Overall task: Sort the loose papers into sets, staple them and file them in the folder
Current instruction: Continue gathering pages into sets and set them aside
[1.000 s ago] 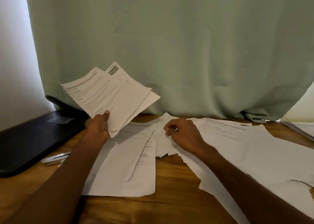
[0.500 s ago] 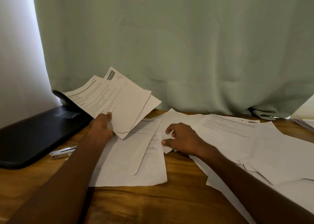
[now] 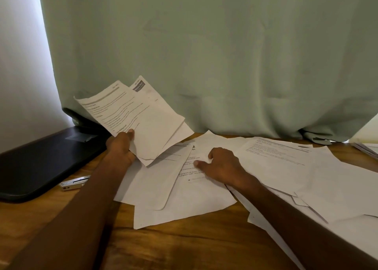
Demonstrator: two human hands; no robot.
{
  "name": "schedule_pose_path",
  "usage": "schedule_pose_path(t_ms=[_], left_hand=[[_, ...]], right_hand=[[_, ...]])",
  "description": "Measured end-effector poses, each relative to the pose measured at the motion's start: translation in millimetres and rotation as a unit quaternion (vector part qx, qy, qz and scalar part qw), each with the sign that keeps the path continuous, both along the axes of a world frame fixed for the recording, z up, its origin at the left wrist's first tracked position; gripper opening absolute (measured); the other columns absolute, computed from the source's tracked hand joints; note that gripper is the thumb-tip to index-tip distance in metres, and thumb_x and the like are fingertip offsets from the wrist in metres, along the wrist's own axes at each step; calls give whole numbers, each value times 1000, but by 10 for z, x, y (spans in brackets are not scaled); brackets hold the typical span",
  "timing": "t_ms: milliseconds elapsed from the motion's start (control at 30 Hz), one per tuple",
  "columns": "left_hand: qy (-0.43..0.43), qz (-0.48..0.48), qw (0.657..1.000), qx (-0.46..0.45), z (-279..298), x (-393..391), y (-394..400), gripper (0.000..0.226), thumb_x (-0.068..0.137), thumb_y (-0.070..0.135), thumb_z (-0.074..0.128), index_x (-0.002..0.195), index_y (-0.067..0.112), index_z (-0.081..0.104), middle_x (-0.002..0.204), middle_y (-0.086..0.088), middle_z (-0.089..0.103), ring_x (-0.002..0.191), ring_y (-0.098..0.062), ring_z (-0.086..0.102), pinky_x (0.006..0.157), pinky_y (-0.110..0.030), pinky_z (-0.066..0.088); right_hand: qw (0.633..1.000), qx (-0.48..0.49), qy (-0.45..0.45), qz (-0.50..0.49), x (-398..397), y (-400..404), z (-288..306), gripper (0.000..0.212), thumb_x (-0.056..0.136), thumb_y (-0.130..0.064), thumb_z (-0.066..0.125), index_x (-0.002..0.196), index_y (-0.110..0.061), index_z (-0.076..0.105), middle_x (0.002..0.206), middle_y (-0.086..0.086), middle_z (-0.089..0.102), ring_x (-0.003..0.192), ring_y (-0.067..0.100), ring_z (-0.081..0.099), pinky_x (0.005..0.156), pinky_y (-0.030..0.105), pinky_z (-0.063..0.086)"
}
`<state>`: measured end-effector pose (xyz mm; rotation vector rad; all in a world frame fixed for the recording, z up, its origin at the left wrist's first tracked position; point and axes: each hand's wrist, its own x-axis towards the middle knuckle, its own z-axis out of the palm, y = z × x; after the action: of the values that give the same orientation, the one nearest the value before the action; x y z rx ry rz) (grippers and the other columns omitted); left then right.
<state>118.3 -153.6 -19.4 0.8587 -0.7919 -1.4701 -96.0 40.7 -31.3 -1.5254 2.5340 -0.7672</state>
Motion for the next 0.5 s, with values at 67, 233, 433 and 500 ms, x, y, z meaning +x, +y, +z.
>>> schedule_pose_path(t_ms=[67,233,433,500], left_hand=[[3,-12,1000,5,-7,-30,22,32,98,1,65,127,12,66,127,-10,69,116,-30,66,103,-54,53],[14,-16,1000,22,-2,-10,30,33,99,1,63,129,14,65,127,-8,69,114,-30,66,93,-51,55],[62,-64,996,25,6,9,33,19,102,4,59,102,20,69,114,-6,72,102,-28,67,79,-50,56],[84,-70,994,0,23,-7,47,21,104,5,57,98,22,68,105,-3,72,90,-22,67,79,-48,55]], right_hand=[[1000,20,19,5,38,-15,-24,83,78,-76,68,134,-16,53,138,7,56,125,25,54,86,30,39],[999,-20,-40,-3,68,-24,-5,72,79,-49,84,132,-12,53,136,8,60,124,28,57,89,32,45],[953,-209,-217,-25,-188,87,169,25,87,-23,80,110,-13,76,104,1,75,97,24,70,92,39,57],[911,-299,-282,-37,-330,137,243,19,90,-15,76,109,-15,75,106,3,76,96,23,72,91,42,59]])
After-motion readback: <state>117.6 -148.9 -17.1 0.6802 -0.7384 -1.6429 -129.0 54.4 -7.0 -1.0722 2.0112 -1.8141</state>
